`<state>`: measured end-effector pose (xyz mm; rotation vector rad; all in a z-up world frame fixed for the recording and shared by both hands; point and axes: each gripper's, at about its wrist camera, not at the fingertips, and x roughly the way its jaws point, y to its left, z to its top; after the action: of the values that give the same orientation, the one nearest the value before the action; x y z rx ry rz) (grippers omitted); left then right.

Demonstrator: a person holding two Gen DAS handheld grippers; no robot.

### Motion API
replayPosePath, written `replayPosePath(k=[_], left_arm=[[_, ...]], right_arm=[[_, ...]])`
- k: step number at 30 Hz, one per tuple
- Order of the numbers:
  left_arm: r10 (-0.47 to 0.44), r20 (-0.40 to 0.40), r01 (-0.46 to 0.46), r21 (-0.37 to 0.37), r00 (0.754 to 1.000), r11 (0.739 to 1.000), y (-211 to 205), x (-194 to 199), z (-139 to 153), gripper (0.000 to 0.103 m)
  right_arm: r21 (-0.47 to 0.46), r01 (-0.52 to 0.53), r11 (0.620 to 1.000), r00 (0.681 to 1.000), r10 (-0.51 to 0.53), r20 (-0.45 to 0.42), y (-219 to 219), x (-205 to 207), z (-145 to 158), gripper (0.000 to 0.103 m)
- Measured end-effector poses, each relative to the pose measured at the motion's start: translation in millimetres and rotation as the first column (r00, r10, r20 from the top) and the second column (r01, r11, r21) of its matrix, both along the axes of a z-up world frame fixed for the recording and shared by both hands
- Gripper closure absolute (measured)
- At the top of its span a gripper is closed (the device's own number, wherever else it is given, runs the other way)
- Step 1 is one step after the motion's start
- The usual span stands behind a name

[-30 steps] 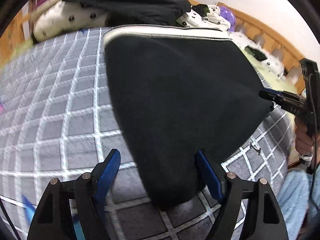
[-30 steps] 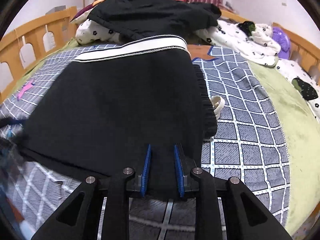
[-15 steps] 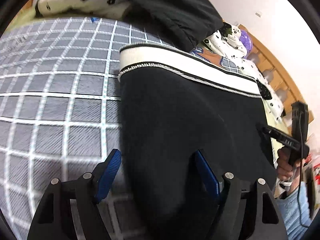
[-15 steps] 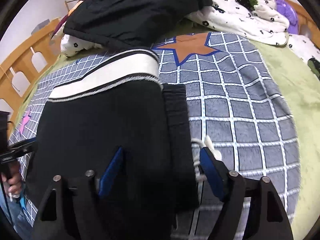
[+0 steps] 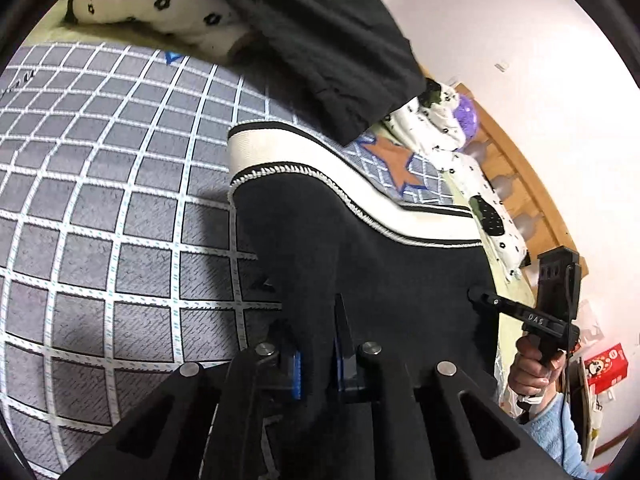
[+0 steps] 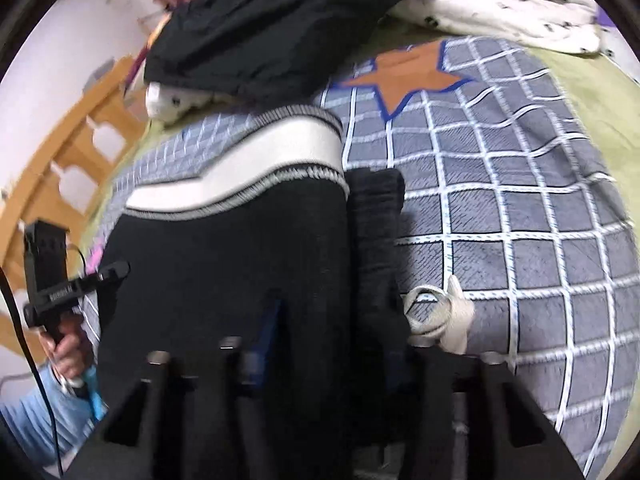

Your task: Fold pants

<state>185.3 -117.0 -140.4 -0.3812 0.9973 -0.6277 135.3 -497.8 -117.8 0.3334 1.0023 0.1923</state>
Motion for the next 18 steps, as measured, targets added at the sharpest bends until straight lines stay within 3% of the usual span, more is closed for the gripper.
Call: replayPosePath(k=[2, 5, 10, 14, 17, 18], left_arm=[[-0.003, 0.005, 0.004, -0.038, 1.000, 0.999, 13, -4, 10, 0.093], [0.008, 0.026, -0.006, -0.061, 1.000, 0.998, 43, -12, 26, 0.093], [0.090, 0.088, -0.091, 0.002, 0.992, 0.996, 124, -22, 59, 0.093], [0.127, 0.101, -0.138, 0.111, 0.987, 0.984, 179, -26, 64, 0.093], [0.130, 0.079, -0.144, 0.206, 0.988, 0.968, 190, -27, 32, 0.089], [0.143, 0.078, -0.157, 0.224, 0.987, 0.962, 189, -25, 20, 0.085]], right_arm=[[-0.005, 0.041, 0.999, 0.999, -0.041, 0.035, 13, -10, 16, 0.079], [-0.042, 0.084, 0.996, 0.992, -0.080, 0.100, 49, -23, 43, 0.080], [0.136, -0.014, 0.991, 0.987, -0.008, 0.159, 104, -34, 64, 0.081], [0.224, -0.134, 0.965, 0.982, 0.100, 0.158, 163, -23, 48, 0.081], [0.234, -0.165, 0.958, 0.982, 0.138, 0.126, 194, -7, 14, 0.080], [0.196, -0.153, 0.968, 0.984, 0.132, 0.120, 197, -3, 3, 0.079]])
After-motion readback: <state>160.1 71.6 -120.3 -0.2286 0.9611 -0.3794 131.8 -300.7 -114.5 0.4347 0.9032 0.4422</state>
